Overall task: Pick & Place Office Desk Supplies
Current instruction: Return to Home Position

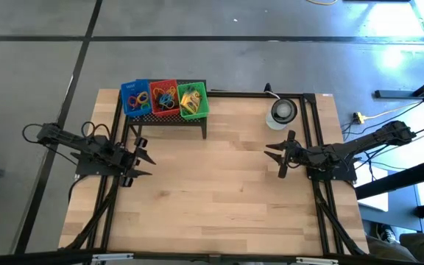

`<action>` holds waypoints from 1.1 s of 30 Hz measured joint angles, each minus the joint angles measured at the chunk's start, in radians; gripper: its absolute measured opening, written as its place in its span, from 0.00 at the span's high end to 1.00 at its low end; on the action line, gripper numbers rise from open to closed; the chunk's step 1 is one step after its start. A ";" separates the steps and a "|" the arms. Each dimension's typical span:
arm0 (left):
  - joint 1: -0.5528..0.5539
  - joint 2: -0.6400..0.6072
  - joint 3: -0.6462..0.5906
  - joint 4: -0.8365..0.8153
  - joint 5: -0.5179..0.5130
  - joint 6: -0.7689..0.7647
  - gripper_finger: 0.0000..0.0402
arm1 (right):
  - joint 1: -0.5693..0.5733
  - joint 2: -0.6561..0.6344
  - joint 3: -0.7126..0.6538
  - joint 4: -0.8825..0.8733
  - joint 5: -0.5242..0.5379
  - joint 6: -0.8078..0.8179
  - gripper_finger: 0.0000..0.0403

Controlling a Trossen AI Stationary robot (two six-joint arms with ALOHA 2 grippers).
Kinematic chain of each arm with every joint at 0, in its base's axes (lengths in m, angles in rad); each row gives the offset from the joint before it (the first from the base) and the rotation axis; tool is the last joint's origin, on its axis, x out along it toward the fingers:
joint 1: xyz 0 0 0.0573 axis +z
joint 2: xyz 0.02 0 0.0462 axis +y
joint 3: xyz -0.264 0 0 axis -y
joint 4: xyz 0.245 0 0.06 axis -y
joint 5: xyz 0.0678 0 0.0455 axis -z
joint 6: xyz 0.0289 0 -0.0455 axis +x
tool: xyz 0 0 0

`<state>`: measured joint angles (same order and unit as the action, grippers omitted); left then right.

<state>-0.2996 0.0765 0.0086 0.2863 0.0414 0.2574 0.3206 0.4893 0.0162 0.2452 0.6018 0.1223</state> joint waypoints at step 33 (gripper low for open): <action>0.000 0.000 0.000 0.001 0.000 -0.001 0.58 | 0.000 -0.021 0.000 -0.001 0.000 0.000 0.70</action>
<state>-0.2993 0.0765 0.0086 0.2870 0.0418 0.2565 0.3204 0.4683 0.0158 0.2439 0.6022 0.1224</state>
